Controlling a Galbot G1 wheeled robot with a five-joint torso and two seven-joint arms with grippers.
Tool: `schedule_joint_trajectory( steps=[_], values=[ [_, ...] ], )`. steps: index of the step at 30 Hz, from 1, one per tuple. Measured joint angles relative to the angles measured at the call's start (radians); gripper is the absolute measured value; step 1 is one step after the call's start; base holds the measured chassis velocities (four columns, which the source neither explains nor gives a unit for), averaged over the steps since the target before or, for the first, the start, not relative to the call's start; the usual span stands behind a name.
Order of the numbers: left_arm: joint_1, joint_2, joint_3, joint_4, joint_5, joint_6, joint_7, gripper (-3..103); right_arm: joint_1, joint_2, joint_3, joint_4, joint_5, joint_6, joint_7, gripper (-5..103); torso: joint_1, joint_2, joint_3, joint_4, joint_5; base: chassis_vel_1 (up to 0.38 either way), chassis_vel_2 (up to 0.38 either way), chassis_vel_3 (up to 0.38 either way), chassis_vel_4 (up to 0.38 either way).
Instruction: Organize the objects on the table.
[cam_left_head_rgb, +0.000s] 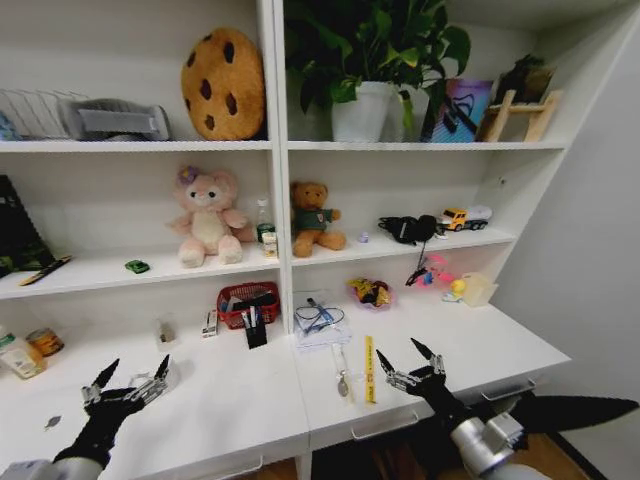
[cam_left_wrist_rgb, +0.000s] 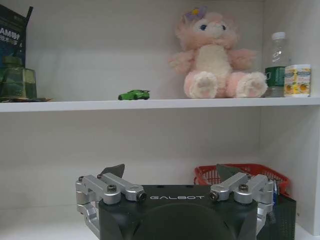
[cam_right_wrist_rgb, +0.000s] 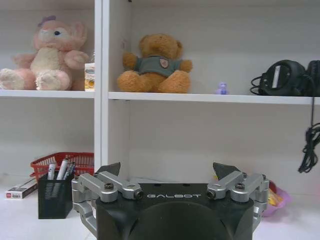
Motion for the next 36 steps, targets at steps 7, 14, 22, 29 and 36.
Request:
schedule_joint_trajectory(
  steps=[7, 14, 22, 29, 36],
  values=[
    [0.000, 0.000, 0.000, 0.000, 0.000, 0.000, 0.000, 100, 0.000, 0.000, 0.000, 0.000, 0.001, 0.000, 0.000, 100, 0.000, 0.000, 0.000, -0.0001, 0.0006, 0.253, 0.253, -0.247, -0.252],
    [0.000, 0.000, 0.000, 0.000, 0.000, 0.000, -0.001, 100, 0.000, 0.000, 0.000, 0.000, 0.001, 0.001, 0.001, 100, 0.000, 0.000, 0.000, 0.0001, 0.0003, 0.225, 0.219, -0.204, -0.226],
    [0.000, 0.000, 0.000, 0.000, 0.000, 0.000, 0.000, 100, 0.000, 0.000, 0.000, 0.000, 0.001, 0.001, 0.001, 100, 0.000, 0.000, 0.000, 0.0002, 0.0012, 0.041, 0.045, -0.048, -0.041],
    [0.000, 0.000, 0.000, 0.000, 0.000, 0.000, 0.000, 100, 0.000, 0.000, 0.000, 0.000, 0.001, 0.001, 0.001, 100, 0.000, 0.000, 0.000, -0.0004, 0.0005, 0.155, 0.131, -0.178, -0.166],
    [0.000, 0.000, 0.000, 0.000, 0.000, 0.000, 0.000, 100, 0.000, 0.000, 0.000, 0.000, 0.001, 0.001, 0.001, 100, 0.000, 0.000, 0.000, 0.0001, 0.0004, 0.279, 0.299, -0.269, -0.279]
  ],
)
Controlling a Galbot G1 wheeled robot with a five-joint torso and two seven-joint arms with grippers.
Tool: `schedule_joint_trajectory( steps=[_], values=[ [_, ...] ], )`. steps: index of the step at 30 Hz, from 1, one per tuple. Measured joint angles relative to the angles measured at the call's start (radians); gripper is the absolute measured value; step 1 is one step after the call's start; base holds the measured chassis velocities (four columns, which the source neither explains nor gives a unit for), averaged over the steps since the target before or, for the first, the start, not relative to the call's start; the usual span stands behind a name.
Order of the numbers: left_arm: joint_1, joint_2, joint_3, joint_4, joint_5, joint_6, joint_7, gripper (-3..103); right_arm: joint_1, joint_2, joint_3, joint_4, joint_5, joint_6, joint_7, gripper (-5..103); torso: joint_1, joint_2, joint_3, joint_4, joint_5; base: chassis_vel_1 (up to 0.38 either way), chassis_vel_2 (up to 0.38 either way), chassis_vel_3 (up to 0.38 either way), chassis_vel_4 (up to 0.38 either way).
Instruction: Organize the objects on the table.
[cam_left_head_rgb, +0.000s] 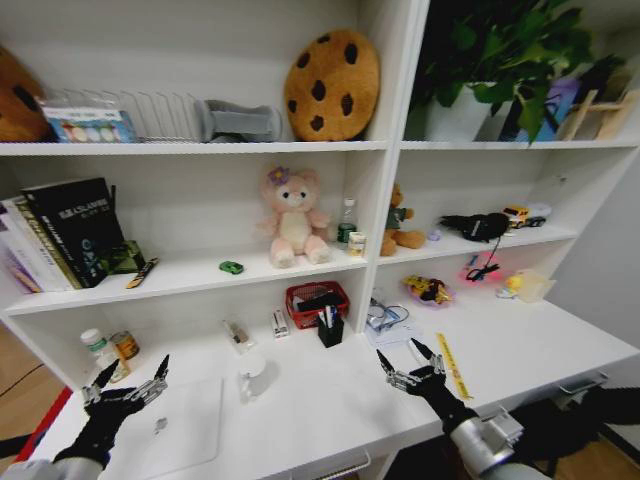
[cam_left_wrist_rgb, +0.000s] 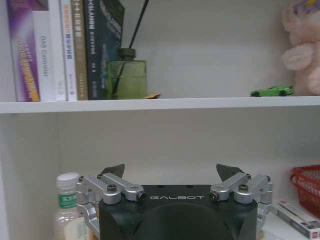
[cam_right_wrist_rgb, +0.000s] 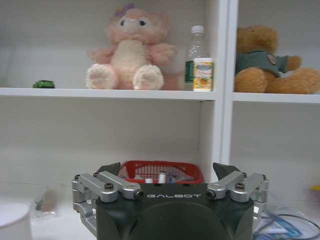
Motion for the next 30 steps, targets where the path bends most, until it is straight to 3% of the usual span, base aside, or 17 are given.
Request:
schedule_joint_trajectory(
  steps=[2, 5, 7, 13, 30],
  values=[
    [0.000, 0.000, 0.000, 0.000, 0.000, 0.000, -0.001, 100, 0.000, 0.000, 0.000, 0.000, 0.000, 0.000, 0.000, 100, 0.000, 0.000, 0.000, 0.0004, 0.0007, 0.260, 0.251, -0.280, -0.273],
    [0.000, 0.000, 0.000, 0.000, 0.000, 0.000, -0.001, 100, 0.000, 0.000, 0.000, 0.000, 0.000, 0.000, 0.000, 100, 0.000, 0.000, 0.000, -0.0015, -0.0011, 0.174, 0.022, -0.125, -0.186],
    [0.000, 0.000, 0.000, 0.000, 0.000, 0.000, -0.001, 100, 0.000, 0.000, 0.000, 0.000, 0.000, 0.000, 0.000, 100, 0.000, 0.000, 0.000, 0.0011, 0.0006, 0.095, -0.012, -0.056, -0.027],
    [0.000, 0.000, 0.000, 0.000, 0.000, 0.000, 0.000, 100, 0.000, 0.000, 0.000, 0.000, 0.000, 0.000, 0.000, 100, 0.000, 0.000, 0.000, -0.0005, 0.0006, -0.035, -0.018, 0.049, 0.030],
    [0.000, 0.000, 0.000, 0.000, 0.000, 0.000, 0.000, 100, 0.000, 0.000, 0.000, 0.000, 0.000, 0.000, 0.000, 100, -0.004, -0.008, -0.004, 0.0000, 0.0003, -0.018, -0.016, 0.010, 0.008]
  ],
)
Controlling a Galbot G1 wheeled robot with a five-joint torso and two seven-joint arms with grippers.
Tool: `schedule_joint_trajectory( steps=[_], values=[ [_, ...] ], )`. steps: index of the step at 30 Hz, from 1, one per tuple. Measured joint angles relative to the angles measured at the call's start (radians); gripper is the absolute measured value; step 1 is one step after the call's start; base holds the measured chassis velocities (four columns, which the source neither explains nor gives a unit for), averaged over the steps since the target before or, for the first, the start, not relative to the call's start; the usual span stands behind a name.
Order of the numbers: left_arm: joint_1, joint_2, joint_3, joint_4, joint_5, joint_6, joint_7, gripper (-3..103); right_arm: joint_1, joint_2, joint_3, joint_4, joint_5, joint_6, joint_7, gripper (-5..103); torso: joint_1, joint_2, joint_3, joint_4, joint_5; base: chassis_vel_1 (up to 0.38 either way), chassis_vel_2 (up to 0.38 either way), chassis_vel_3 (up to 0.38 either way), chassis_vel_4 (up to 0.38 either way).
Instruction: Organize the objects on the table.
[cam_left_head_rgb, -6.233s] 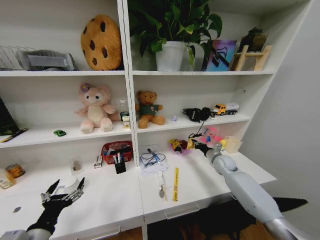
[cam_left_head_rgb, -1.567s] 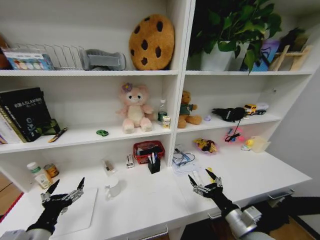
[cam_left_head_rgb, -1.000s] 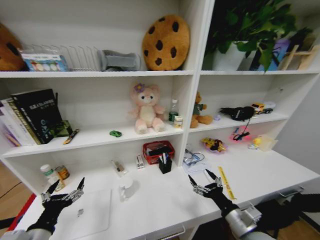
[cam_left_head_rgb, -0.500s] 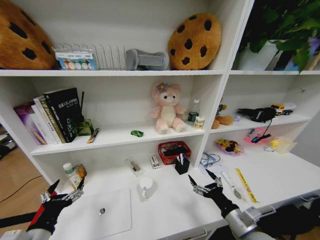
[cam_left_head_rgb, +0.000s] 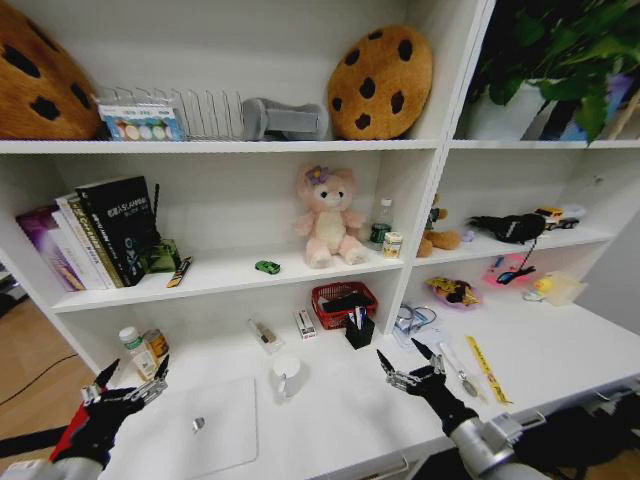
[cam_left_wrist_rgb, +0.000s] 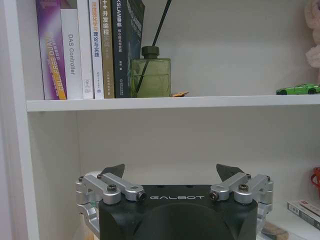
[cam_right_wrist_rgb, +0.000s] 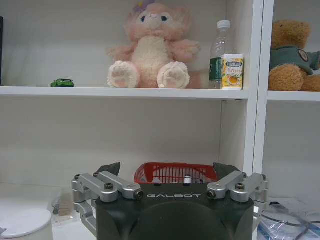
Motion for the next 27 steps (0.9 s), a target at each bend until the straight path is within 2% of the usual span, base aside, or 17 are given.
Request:
schedule_joint_trajectory(
  steps=[22, 27],
  values=[
    [0.000, 0.000, 0.000, 0.000, 0.000, 0.000, 0.000, 100, 0.000, 0.000, 0.000, 0.000, 0.000, 0.000, 0.000, 100, -0.004, -0.009, -0.005, -0.0001, 0.0000, 0.003, 0.002, 0.003, 0.002],
    [0.000, 0.000, 0.000, 0.000, 0.000, 0.000, 0.000, 100, 0.000, 0.000, 0.000, 0.000, 0.000, 0.000, 0.000, 100, -0.006, -0.013, -0.008, -0.0008, 0.0000, 0.063, 0.047, 0.037, 0.046]
  ],
)
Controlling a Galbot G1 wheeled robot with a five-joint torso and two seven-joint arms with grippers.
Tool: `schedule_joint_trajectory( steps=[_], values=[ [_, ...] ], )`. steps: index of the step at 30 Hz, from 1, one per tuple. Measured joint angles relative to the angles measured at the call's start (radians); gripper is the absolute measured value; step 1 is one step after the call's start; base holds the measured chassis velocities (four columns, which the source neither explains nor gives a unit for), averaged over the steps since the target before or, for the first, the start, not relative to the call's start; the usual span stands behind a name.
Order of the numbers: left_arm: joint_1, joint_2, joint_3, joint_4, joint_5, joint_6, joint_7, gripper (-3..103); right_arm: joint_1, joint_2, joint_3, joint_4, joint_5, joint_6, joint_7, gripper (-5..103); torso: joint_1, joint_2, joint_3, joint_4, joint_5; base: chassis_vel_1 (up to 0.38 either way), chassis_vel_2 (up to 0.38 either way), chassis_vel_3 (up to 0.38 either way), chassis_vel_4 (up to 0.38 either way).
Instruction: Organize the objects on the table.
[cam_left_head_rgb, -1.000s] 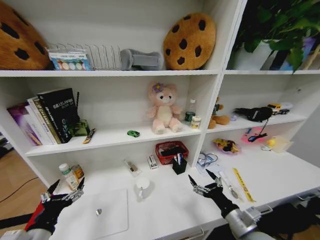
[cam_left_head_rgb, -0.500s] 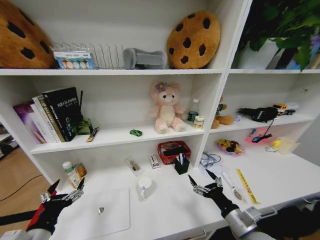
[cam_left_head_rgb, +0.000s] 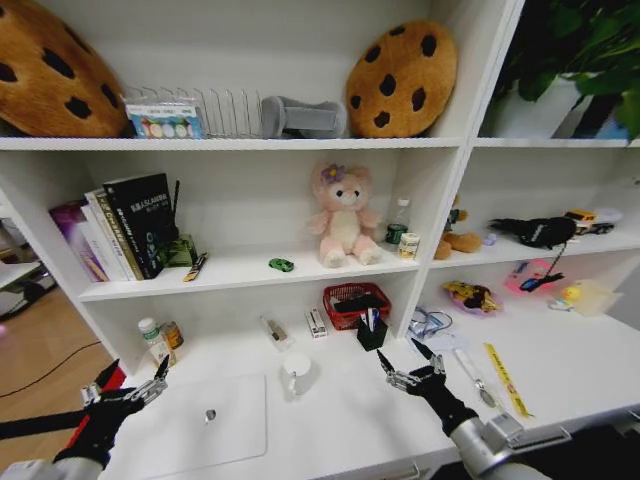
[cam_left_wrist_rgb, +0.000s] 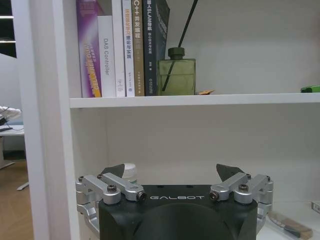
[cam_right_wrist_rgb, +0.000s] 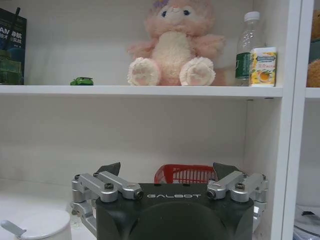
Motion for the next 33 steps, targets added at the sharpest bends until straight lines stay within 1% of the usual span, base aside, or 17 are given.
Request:
schedule_joint_trajectory(
  steps=[5, 7, 9, 11, 20, 25, 29, 33],
  values=[
    [0.000, 0.000, 0.000, 0.000, 0.000, 0.000, 0.000, 100, 0.000, 0.000, 0.000, 0.000, 0.000, 0.000, 0.000, 100, -0.002, -0.005, -0.003, 0.0010, -0.0001, 0.065, 0.046, 0.058, 0.057],
    [0.000, 0.000, 0.000, 0.000, 0.000, 0.000, 0.000, 100, 0.000, 0.000, 0.000, 0.000, 0.000, 0.000, 0.000, 100, -0.003, -0.006, -0.003, 0.0009, 0.0000, 0.000, 0.000, 0.000, 0.000],
    [0.000, 0.000, 0.000, 0.000, 0.000, 0.000, 0.000, 100, 0.000, 0.000, 0.000, 0.000, 0.000, 0.000, 0.000, 100, -0.003, -0.006, -0.003, 0.0001, -0.0001, 0.000, 0.000, 0.000, 0.000],
    [0.000, 0.000, 0.000, 0.000, 0.000, 0.000, 0.000, 100, 0.000, 0.000, 0.000, 0.000, 0.000, 0.000, 0.000, 100, -0.003, -0.006, -0.004, 0.0000, 0.0000, 0.000, 0.000, 0.000, 0.000],
    [0.000, 0.000, 0.000, 0.000, 0.000, 0.000, 0.000, 100, 0.000, 0.000, 0.000, 0.000, 0.000, 0.000, 0.000, 100, -0.003, -0.006, -0.004, 0.0005, -0.0001, 0.000, 0.000, 0.000, 0.000],
    [0.000, 0.000, 0.000, 0.000, 0.000, 0.000, 0.000, 100, 0.000, 0.000, 0.000, 0.000, 0.000, 0.000, 0.000, 100, -0.003, -0.006, -0.003, 0.0000, -0.0001, 0.000, 0.000, 0.000, 0.000],
    [0.000, 0.000, 0.000, 0.000, 0.000, 0.000, 0.000, 100, 0.000, 0.000, 0.000, 0.000, 0.000, 0.000, 0.000, 100, -0.003, -0.006, -0.003, 0.0007, -0.0001, 0.000, 0.000, 0.000, 0.000],
    [0.000, 0.000, 0.000, 0.000, 0.000, 0.000, 0.000, 100, 0.000, 0.000, 0.000, 0.000, 0.000, 0.000, 0.000, 100, -0.003, -0.006, -0.003, 0.0005, -0.0001, 0.000, 0.000, 0.000, 0.000]
  ],
)
